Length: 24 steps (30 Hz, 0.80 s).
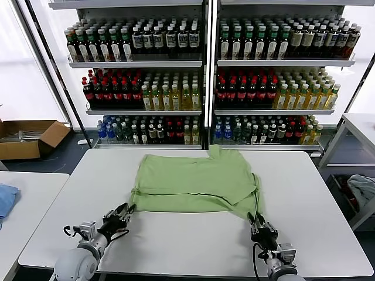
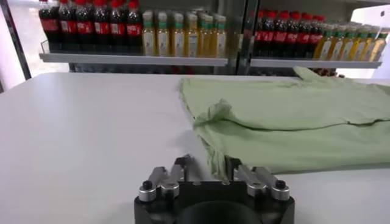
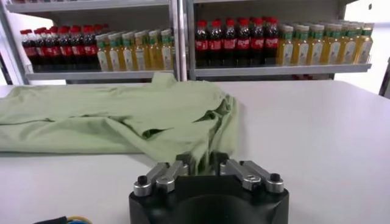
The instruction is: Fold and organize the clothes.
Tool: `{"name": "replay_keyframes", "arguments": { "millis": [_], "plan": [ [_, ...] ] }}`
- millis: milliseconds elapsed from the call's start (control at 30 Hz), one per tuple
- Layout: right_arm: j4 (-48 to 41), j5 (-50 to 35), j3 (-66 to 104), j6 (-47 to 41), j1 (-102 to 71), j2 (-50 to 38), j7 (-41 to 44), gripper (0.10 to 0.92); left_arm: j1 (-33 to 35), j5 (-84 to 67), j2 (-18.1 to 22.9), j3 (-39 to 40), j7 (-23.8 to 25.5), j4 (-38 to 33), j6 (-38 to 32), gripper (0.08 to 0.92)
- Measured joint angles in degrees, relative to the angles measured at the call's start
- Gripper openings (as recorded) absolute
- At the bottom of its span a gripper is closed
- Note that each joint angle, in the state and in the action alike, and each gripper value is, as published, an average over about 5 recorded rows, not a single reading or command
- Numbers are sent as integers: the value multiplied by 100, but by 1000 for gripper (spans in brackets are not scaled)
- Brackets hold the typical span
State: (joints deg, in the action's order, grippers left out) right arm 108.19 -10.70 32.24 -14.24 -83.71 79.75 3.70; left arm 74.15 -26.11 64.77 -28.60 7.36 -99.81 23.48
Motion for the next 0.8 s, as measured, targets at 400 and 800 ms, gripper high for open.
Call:
{"name": "replay_keyframes", "arguments": {
  "millis": [400, 800],
  "plan": [
    [217, -264, 219, 1, -304, -281, 116, 106, 238, -10, -206, -120, 100, -157, 57, 86],
    [817, -340, 484, 127, -1104, -356, 180, 106, 925, 176, -245, -370, 153, -776, 90, 86]
  ]
}}
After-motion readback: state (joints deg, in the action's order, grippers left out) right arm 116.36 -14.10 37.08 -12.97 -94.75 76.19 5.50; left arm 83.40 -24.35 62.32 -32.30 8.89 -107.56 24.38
